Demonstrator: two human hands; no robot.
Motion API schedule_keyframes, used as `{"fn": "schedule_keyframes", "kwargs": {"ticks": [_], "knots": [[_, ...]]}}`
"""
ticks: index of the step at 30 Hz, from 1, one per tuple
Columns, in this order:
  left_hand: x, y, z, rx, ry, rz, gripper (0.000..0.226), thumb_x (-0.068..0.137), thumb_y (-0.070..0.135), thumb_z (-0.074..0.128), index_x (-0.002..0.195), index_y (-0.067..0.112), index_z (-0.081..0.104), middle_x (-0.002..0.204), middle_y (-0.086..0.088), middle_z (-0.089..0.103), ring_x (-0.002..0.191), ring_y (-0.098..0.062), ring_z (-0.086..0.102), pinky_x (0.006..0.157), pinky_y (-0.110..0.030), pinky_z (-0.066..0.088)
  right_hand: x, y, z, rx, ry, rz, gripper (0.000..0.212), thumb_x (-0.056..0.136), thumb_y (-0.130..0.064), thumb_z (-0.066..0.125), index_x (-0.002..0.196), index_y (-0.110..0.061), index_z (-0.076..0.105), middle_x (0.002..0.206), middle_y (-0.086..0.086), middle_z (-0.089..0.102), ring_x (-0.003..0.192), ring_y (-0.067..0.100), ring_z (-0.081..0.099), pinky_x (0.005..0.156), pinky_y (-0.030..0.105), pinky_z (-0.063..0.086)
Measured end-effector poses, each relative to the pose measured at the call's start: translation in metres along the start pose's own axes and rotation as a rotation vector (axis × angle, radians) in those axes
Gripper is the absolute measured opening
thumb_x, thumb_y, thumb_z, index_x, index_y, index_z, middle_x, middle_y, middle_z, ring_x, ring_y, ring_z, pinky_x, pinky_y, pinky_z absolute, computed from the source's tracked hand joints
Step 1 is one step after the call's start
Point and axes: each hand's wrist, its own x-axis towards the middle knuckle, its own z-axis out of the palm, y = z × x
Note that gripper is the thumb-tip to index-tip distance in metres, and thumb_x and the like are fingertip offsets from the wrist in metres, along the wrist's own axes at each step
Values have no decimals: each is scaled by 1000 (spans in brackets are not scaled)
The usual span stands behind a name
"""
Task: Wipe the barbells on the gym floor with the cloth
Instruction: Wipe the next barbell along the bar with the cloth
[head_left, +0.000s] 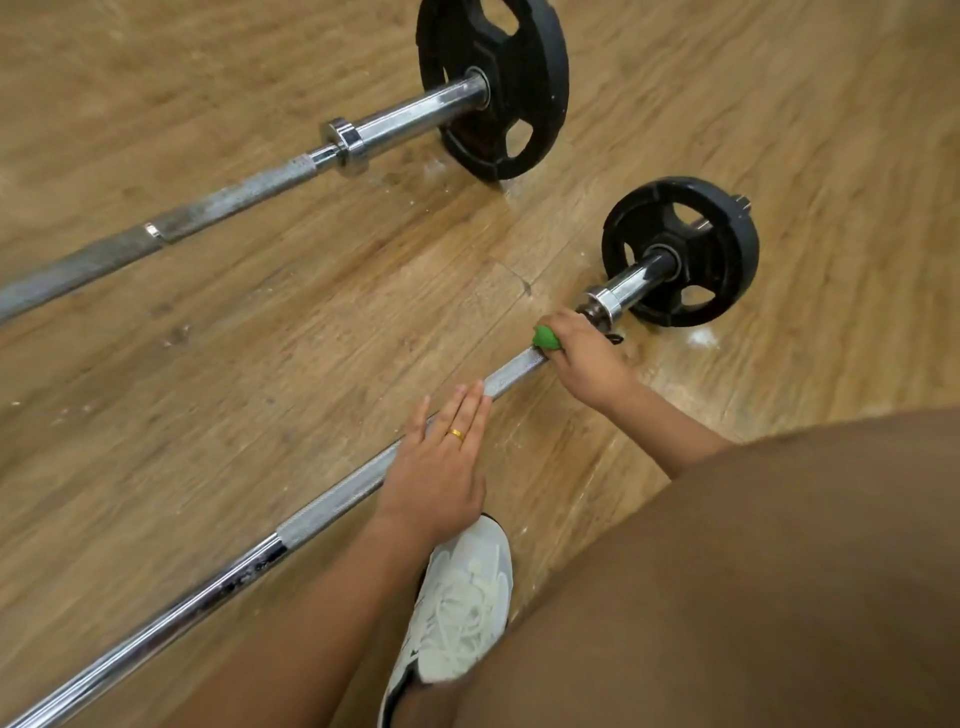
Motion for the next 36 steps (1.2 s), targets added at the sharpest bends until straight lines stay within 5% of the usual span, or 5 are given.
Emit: {"fn": "schedule_keyframes", "kwargs": {"ticks": [13, 16, 19, 32, 36], "knots": [[-17, 25, 1, 22, 15, 16, 80, 98, 40, 38, 160, 4, 3, 168, -14, -9, 155, -26, -8, 124, -54, -2, -16, 19, -14, -21, 17, -11, 17, 94, -8, 57, 89, -25, 55, 98, -5, 51, 92, 11, 48, 83, 31, 43], [-21, 33, -1, 39, 40, 25, 65, 101, 32, -10, 158, 2, -6, 165, -16, -17, 154, -28, -15, 124, -54, -6, -23, 10, -6, -17, 92, 59, 13, 94, -6, 56, 88, -18, 59, 96, -3, 48, 90, 12, 46, 80, 30, 39], [-24, 38, 0, 37, 34, 55, 86, 83, 17, -46, 157, 0, -6, 165, -17, -15, 153, -28, -12, 123, -53, -6, -34, 12, -3, -31, 10, -29, 10, 93, -7, 56, 98, -14, 62, 100, 0, 52, 97, 17, 51, 82, 31, 41], [-33, 53, 16, 89, 148, 127, 73, 99, 14, -28, 157, -3, 13, 166, -18, 4, 154, -30, 3, 124, -50, 19, -51, 19, -17, -31, 59, -8, 17, 92, -2, 57, 103, -13, 65, 106, -2, 56, 97, 10, 52, 87, 29, 44], [-35, 55, 15, 143, 246, 113, 70, 104, 7, -15, 153, 4, 35, 163, -15, 24, 151, -27, 22, 117, -42, 37, -56, 12, 0, 43, 180, 114, 14, 93, -4, 57, 102, -9, 65, 106, 2, 55, 98, 17, 54, 86, 31, 46]]}}
